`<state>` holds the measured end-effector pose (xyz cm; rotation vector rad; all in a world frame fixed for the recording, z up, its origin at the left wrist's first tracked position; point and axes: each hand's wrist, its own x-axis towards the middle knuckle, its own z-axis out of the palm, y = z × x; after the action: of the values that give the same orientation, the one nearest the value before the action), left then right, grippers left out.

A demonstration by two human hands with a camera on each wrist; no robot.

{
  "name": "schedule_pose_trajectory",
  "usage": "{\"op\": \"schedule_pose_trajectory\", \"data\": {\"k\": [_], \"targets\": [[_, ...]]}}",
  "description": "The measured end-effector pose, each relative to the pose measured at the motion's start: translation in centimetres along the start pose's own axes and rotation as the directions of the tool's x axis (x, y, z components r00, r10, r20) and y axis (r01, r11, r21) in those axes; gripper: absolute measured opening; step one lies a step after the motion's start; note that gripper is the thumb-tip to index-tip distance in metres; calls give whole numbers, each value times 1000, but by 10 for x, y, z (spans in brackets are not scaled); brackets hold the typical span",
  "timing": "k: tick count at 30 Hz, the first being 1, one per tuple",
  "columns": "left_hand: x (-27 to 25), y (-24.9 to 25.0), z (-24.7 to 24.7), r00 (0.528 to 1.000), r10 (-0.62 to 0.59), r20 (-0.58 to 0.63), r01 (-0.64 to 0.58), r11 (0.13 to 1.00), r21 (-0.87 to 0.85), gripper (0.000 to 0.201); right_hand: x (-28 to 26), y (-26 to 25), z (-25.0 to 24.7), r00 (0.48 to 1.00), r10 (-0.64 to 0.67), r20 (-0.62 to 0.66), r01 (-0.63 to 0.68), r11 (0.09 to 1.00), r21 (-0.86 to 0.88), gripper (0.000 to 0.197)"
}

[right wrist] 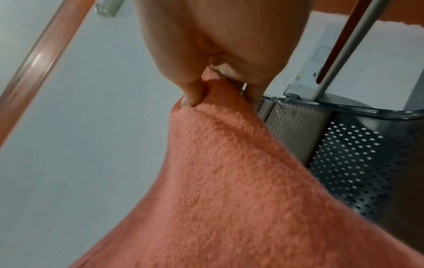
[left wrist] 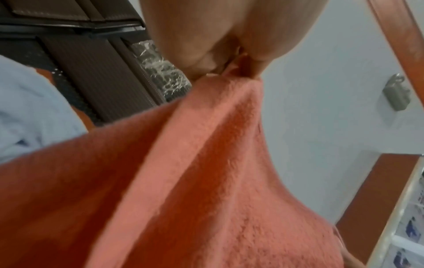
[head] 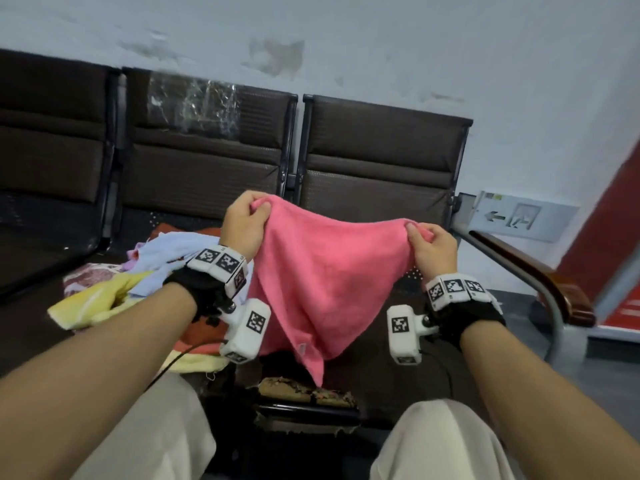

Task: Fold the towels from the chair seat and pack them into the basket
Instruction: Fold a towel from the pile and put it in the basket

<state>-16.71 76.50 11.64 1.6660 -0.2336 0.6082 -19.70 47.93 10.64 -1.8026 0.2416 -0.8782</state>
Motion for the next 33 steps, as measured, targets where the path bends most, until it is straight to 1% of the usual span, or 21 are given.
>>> {"op": "schedule_pose_trajectory", "data": {"k": [2, 4, 6, 8, 10, 12, 14, 16, 17, 19, 22, 23, 24, 26, 27, 29, 30, 31, 32, 33], "targets": [[19, 13, -9, 996, 33, -85, -31, 999, 26, 15, 12, -16, -10, 997, -39, -67, 37, 999, -27, 17], [36, 18, -18, 992, 50, -114, -45, 998, 46, 15, 22, -27, -18, 990, -92, -103, 82, 992, -92, 12], [43, 10, -21, 996, 54, -76, -46, 993, 109, 14, 25, -29, -20, 989, -94, -112, 78, 987, -144, 18], [37, -11, -18, 1000, 18, -11, -16, 984, 178, 15, 22, -19, -17, 993, -32, -116, 10, 983, -185, 21], [23, -38, -12, 997, -59, 58, 46, 978, 205, 17, 18, -1, -10, 993, 22, -117, -50, 969, -242, 19], [15, -59, -7, 982, -146, 123, 121, 975, 188, 16, 14, 17, -4, 993, 64, -97, -89, 955, -284, 16], [16, -73, -1, 964, -219, 152, 191, 965, 177, 16, 11, 34, 4, 990, 119, -80, -138, 946, -293, 12], [20, -81, 8, 950, -274, 149, 249, 954, 170, 20, 9, 50, 12, 976, 202, -78, -215, 939, -267, 17], [22, -84, 13, 943, -300, 142, 281, 949, 140, 20, 8, 57, 17, 968, 241, -72, -252, 937, -243, 18], [20, -85, 24, 928, -347, 137, 342, 938, 59, 18, 3, 67, 26, 951, 307, -45, -311, 941, -135, 14], [9, -92, 37, 908, -394, 146, 401, 916, -23, 24, -11, 76, 40, 921, 377, 93, -387, 911, 142, 18], [5, -95, 40, 894, -410, 180, 424, 904, -47, 25, -15, 77, 45, 913, 379, 150, -404, 892, 204, 17], [1, -98, 42, 876, -420, 238, 445, 893, -62, 24, -18, 75, 49, 902, 375, 212, -419, 879, 229, 16], [-4, -102, 45, 838, -408, 362, 459, 886, -64, 21, -21, 69, 55, 863, 372, 341, -459, 860, 223, 19], [-4, -103, 46, 830, -399, 390, 458, 887, -67, 19, -22, 64, 56, 832, 365, 418, -483, 846, 224, 19], [-2, -104, 48, 831, -392, 395, 455, 887, -77, 17, -23, 56, 59, 747, 303, 591, -541, 794, 277, 13], [-2, -104, 50, 829, -398, 392, 462, 884, -79, 16, -25, 54, 60, 691, 247, 679, -577, 754, 314, 13], [-1, -105, 53, 825, -411, 389, 475, 876, -82, 14, -27, 53, 62, 635, 193, 748, -614, 714, 337, 21], [-1, -104, 56, 815, -427, 391, 493, 866, -84, 14, -30, 56, 65, 592, 164, 789, -631, 703, 327, 26], [-1, -104, 58, 801, -444, 403, 514, 854, -82, 17, -33, 60, 69, 582, 175, 794, -612, 737, 286, 27]]}}
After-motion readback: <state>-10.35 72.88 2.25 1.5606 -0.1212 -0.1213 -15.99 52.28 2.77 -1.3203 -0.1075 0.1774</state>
